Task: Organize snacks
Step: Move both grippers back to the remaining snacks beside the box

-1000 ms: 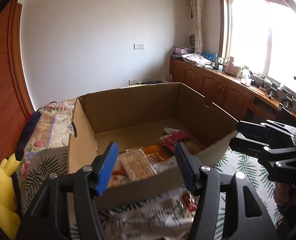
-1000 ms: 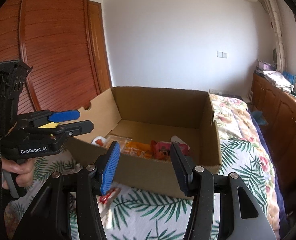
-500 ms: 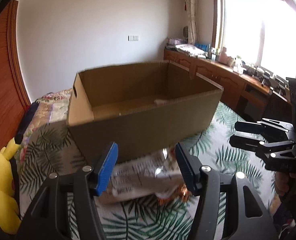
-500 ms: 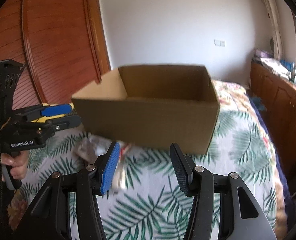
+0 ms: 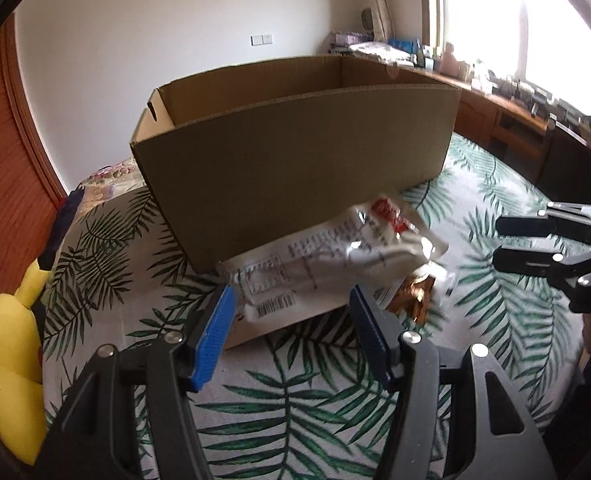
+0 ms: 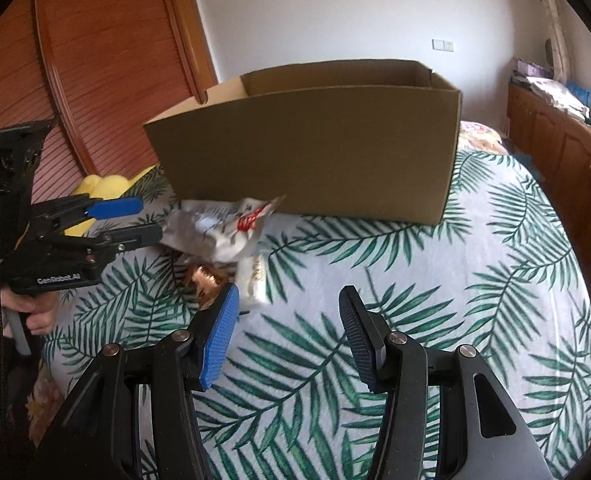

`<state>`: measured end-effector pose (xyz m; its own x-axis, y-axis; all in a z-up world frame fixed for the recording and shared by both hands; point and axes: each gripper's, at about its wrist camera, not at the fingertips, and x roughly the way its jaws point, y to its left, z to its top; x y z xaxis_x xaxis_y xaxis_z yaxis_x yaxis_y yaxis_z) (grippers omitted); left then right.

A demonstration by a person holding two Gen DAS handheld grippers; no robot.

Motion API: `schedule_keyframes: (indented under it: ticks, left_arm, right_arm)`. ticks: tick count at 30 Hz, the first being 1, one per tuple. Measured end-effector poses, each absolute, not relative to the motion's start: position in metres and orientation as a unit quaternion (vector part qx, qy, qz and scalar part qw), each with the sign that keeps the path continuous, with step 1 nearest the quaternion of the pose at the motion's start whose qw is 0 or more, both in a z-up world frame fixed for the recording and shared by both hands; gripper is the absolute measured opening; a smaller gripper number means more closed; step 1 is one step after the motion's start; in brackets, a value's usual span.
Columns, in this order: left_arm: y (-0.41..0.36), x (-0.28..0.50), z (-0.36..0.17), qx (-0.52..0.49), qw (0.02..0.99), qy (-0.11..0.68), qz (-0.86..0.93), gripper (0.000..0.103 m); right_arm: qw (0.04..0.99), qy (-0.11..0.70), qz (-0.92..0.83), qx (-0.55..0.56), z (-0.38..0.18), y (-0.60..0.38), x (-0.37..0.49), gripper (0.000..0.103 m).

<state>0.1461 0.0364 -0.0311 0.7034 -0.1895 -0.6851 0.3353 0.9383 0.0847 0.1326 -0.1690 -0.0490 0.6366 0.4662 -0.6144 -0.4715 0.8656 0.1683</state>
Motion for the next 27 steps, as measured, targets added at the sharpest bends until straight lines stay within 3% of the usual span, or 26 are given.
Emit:
schedule_keyframes:
  ticks: [27]
  left_arm:
    - [0.004, 0.165, -0.059, 0.245, 0.884, 0.379, -0.124, 0.060]
  right_arm:
    - [0.900, 0.355, 0.255, -0.011, -0.072, -0.159, 0.135, 0.056]
